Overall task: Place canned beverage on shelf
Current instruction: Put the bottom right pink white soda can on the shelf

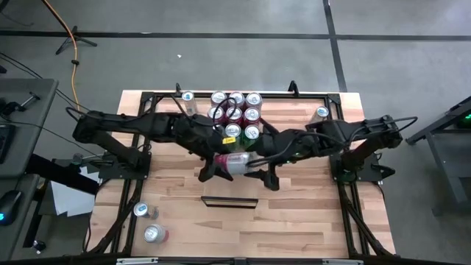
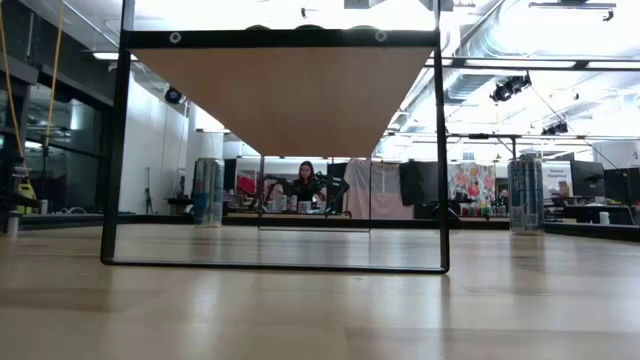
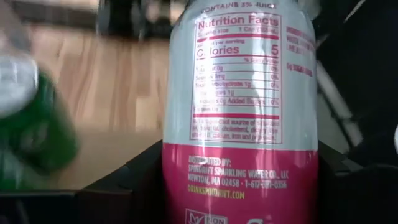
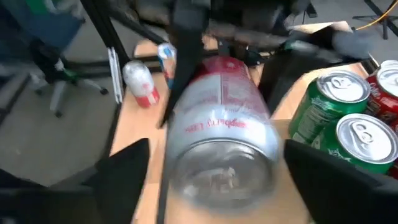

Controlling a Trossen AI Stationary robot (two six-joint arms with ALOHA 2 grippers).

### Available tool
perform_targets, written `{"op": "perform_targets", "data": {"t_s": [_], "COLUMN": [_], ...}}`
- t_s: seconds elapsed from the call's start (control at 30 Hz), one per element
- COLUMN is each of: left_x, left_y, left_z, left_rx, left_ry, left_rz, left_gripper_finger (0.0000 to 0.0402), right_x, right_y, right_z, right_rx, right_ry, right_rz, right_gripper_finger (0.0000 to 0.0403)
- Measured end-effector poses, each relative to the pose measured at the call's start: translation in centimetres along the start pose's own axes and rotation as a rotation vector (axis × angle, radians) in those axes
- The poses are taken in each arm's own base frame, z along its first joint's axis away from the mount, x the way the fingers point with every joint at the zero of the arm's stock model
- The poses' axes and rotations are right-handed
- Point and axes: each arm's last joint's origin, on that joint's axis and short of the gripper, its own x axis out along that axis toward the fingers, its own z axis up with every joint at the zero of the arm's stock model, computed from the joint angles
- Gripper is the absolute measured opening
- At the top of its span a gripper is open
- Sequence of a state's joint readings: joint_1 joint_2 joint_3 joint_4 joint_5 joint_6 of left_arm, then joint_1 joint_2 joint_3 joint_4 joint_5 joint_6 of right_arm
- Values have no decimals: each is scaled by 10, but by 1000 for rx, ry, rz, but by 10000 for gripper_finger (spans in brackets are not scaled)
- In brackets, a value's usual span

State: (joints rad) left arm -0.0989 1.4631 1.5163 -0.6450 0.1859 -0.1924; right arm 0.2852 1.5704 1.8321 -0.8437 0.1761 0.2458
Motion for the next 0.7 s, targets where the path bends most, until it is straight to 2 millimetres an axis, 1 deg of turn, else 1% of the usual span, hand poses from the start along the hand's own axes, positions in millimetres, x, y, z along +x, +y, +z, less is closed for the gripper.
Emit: {"op": "perform_targets", "data": {"t_s": [0.03, 0.1, 0.23, 0.33, 0.37, 0.43, 0.53, 0.6, 0.7], "left_x": [-3, -8, -39, -59, -65, -76, -79, -70, -57], "left_y": [1, 1, -2, -7, -9, -13, -15, -13, -11], "left_z": [-3, -4, -8, -9, -10, -12, -27, -41, -62], "left_rx": [-3, 1, 1, 18, 23, 24, -16, -56, -125], "left_ry": [27, 31, 28, -39, -71, -196, -354, -455, -632], "left_rz": [7, 20, 77, 120, 133, 129, 83, 40, -34], "left_gripper_finger": [227, 226, 225, 225, 225, 225, 225, 225, 225], "right_x": [-4, -10, -21, -29, -28, -24, -10, 3, 23], "right_y": [0, -1, -4, -5, -5, -5, -4, -4, -4], "right_z": [1, 2, 1, 1, 0, -2, -10, -18, -22], "right_rx": [15, 45, 79, 101, 104, 112, 113, 113, 134], "right_ry": [-7, -18, -14, -23, -20, -8, -10, -7, -104], "right_rz": [3, 6, 0, -7, -8, -12, -12, -12, 12], "right_gripper_finger": [372, 386, 375, 374, 374, 374, 374, 375, 375]}}
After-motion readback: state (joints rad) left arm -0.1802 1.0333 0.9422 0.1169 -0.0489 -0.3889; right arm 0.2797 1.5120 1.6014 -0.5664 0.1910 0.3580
